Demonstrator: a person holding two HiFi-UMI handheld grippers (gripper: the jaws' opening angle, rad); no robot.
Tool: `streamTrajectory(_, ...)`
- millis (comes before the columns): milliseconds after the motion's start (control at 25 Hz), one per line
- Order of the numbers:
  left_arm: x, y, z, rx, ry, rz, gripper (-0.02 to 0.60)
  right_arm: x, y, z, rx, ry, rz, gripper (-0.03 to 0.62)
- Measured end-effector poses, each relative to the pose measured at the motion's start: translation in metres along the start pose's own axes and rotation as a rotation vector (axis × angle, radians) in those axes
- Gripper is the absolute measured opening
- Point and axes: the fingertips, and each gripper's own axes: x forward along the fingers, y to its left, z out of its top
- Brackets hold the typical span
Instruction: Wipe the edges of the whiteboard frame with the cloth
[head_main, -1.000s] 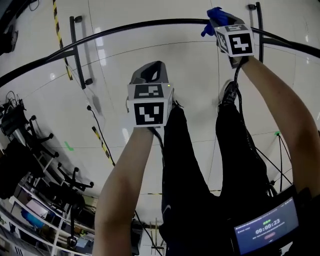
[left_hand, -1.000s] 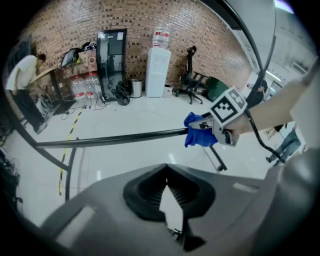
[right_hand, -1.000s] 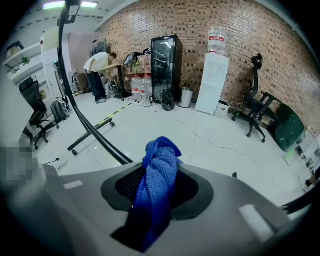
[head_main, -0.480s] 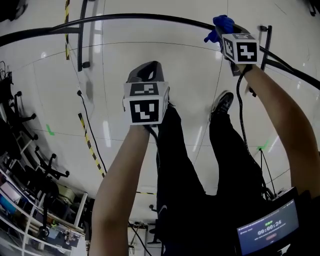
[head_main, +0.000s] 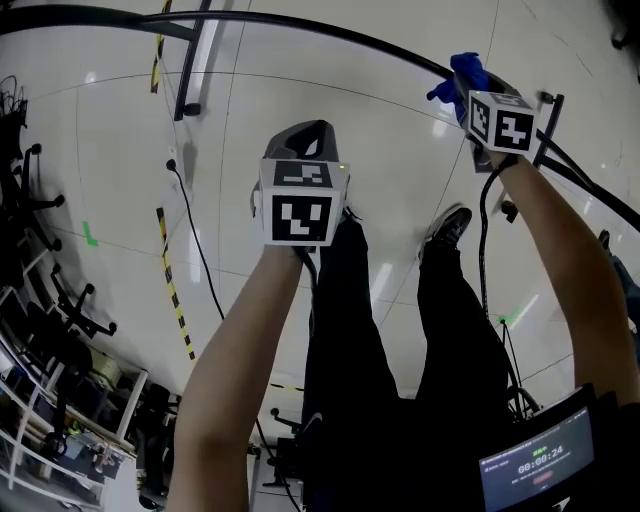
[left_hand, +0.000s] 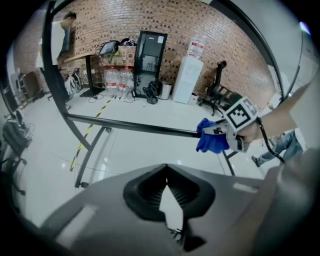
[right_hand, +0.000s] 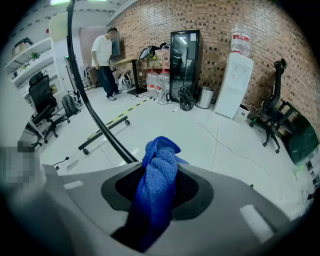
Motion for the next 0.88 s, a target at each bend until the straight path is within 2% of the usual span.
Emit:
streamTrajectory(160, -0.002, 0.017, -0.003, -0.024, -0.004, 0.010, 0.003, 0.011, 0.018, 0.011, -0.002, -0.007, 0.023, 0.143)
streamTrajectory(520, -0.017, 0.067, -0.012, -0.090, -0.019, 0.029, 0.003, 0.025, 0.048, 0.032, -0.002, -0.011, 0.013, 0.143)
streamTrajectory(880, -0.027, 0.102, -0.021, -0.032, -0.011, 0.017, 0.003, 0.040, 0.065, 0.044, 0.035, 0.007, -0.015, 0.143)
